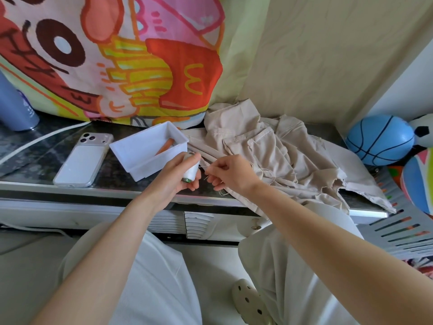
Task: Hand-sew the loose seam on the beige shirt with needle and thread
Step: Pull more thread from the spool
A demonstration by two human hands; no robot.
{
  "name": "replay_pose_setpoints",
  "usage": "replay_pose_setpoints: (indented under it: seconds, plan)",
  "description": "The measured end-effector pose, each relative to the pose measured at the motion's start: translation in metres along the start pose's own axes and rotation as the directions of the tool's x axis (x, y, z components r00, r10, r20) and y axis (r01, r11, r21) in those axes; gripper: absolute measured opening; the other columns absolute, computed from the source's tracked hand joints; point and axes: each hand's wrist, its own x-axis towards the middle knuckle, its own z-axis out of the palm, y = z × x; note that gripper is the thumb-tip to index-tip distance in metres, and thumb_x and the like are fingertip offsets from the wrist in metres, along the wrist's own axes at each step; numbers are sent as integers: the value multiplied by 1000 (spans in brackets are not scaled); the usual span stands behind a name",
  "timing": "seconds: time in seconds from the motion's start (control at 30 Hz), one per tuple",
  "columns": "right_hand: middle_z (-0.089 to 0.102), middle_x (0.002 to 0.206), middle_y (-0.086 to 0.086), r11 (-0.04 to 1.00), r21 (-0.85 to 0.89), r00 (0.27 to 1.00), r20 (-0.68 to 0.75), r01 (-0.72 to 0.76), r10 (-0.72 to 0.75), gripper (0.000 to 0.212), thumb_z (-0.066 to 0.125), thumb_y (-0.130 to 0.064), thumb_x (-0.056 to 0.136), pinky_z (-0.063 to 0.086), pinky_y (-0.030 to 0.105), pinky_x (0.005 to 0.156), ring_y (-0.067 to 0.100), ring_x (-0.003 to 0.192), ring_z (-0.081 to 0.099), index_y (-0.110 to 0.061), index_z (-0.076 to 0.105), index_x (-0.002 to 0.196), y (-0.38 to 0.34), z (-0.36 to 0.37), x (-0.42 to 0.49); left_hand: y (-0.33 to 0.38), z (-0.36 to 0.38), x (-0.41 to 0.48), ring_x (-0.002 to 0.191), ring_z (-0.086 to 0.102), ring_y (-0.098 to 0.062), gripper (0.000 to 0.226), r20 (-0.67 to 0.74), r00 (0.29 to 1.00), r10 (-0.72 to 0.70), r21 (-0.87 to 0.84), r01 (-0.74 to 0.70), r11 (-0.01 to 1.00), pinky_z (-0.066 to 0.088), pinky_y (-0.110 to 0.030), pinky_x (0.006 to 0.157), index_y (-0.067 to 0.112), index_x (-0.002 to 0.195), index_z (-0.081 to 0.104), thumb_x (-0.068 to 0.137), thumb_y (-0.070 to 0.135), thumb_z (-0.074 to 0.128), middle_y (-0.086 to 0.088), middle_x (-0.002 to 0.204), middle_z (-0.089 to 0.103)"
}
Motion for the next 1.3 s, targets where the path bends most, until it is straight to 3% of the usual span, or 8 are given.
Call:
replay_pose_setpoints:
  seconds: [0.23, 0.47, 0.6, 0.73, 0.93, 1.0, 1.13, 1.3]
  plan:
    - [62, 63, 5, 1000, -12, 993, -116, 1, -2, 13, 59, -6, 92, 53, 14, 51, 2, 46, 57, 3, 68, 88, 6, -15, -1, 0, -1, -2, 57, 55, -15, 9, 19, 999, -28, -67, 30, 997, 46, -24, 51, 11, 90, 53, 91, 17, 59, -6, 74, 56]
    - [63, 64, 4, 992, -123, 987, -158, 1, -20, 13, 58, -4, 92, 48, 10, 48, -1, 42, 56, -3, 67, 82, 11, -27, -1, -3, 0, -3, 65, 66, -11, 16, -19, 998, -58, -124, 55, 991, 55, -22, 61, 10, 89, 49, 87, -3, 59, -4, 74, 56]
    - [65, 65, 2, 966, -255, 977, -213, -38, -18, 16, 55, -4, 93, 55, 16, 57, 4, 45, 58, -3, 68, 84, 22, -41, 1, -2, -1, -4, 61, 62, -13, 11, -35, 994, -103, -138, 97, 986, 51, -22, 56, 12, 96, 54, 89, 6, 60, -6, 81, 55]
    - [70, 75, 15, 937, -344, 966, -256, -63, -29, 21, 53, -3, 90, 58, 40, 74, 27, 63, 65, -6, 67, 75, 29, -55, 3, 0, -1, -6, 60, 60, -16, 5, -31, 991, -132, -110, 128, 986, 48, -20, 51, 13, 93, 58, 89, 15, 61, -6, 78, 60]
    - [69, 74, 16, 940, -329, 953, -302, -94, -11, 30, 52, -4, 91, 58, 40, 74, 23, 59, 61, -14, 61, 65, 36, -62, 6, 3, 3, -16, 47, 48, -15, 23, 179, 967, -183, 35, 180, 983, 34, -19, 42, 12, 85, 56, 78, 30, 66, -5, 66, 60]
    - [69, 75, 15, 941, -323, 946, -324, -105, -6, 27, 53, -4, 92, 58, 38, 74, 23, 61, 62, -12, 62, 68, 37, -63, 5, 2, 1, -16, 51, 54, -16, 22, 203, 962, -184, 43, 179, 983, 39, -20, 43, 11, 81, 53, 80, 26, 69, -8, 67, 57]
    - [69, 79, 18, 927, -345, 943, -333, -147, 25, 22, 50, -3, 93, 58, 39, 74, 23, 64, 62, -1, 65, 77, 44, -62, 5, -6, -4, -8, 76, 69, -15, 18, 52, 974, -220, 8, 220, 976, 55, -22, 63, 10, 93, 53, 84, 0, 64, -11, 82, 61]
    - [65, 73, 24, 909, -371, 930, -365, -191, 46, 27, 50, -5, 93, 55, 35, 65, 26, 62, 58, 12, 65, 78, 53, -66, 5, -9, -9, -2, 68, 59, -12, 19, -75, 973, -216, -29, 215, 976, 50, -19, 55, 11, 102, 56, 86, 5, 64, -7, 89, 56]
